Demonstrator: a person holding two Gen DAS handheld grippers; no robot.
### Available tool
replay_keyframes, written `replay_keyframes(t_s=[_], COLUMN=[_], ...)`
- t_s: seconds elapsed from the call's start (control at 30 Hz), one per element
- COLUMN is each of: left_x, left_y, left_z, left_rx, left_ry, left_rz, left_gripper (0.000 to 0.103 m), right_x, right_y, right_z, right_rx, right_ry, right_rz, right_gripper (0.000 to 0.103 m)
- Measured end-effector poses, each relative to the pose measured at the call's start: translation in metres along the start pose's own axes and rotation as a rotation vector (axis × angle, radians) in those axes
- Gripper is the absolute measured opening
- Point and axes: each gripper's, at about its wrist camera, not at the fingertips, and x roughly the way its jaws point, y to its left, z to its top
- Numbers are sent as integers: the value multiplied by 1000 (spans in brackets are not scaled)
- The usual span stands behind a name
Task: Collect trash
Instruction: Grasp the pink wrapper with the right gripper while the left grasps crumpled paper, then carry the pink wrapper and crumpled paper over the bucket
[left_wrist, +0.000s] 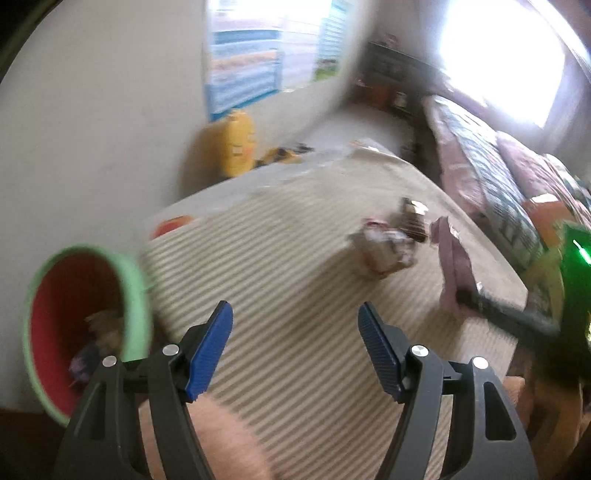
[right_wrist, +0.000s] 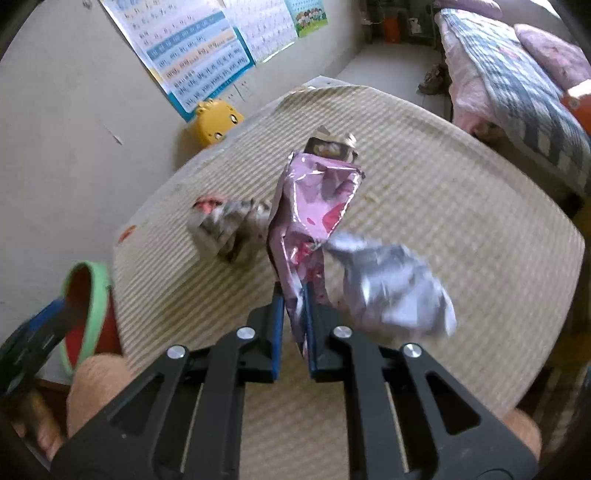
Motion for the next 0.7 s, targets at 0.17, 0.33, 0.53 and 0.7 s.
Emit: replay_keyframes(t_s=[0.17,0.33,0.53,0.7], left_x=[42,87,122,128], left_y=[-39,-75,-88,-88], left_z=[23,39,52,55], left_rx=[28,63,33,33], left_ry=[49,86,159,171], left_rz=[-53,-63,-64,-51], left_gripper=[67,67,60,35], right_x=[-28,-38,-37,-36], right_y=[-19,-28,-27,-26], right_z=[-43,-62,-62,-61], right_rx=[55,80,69,66], right_ry=[-2,-5,-5,-1], right_rz=[29,47,58,49], right_gripper=[11,11,11,11])
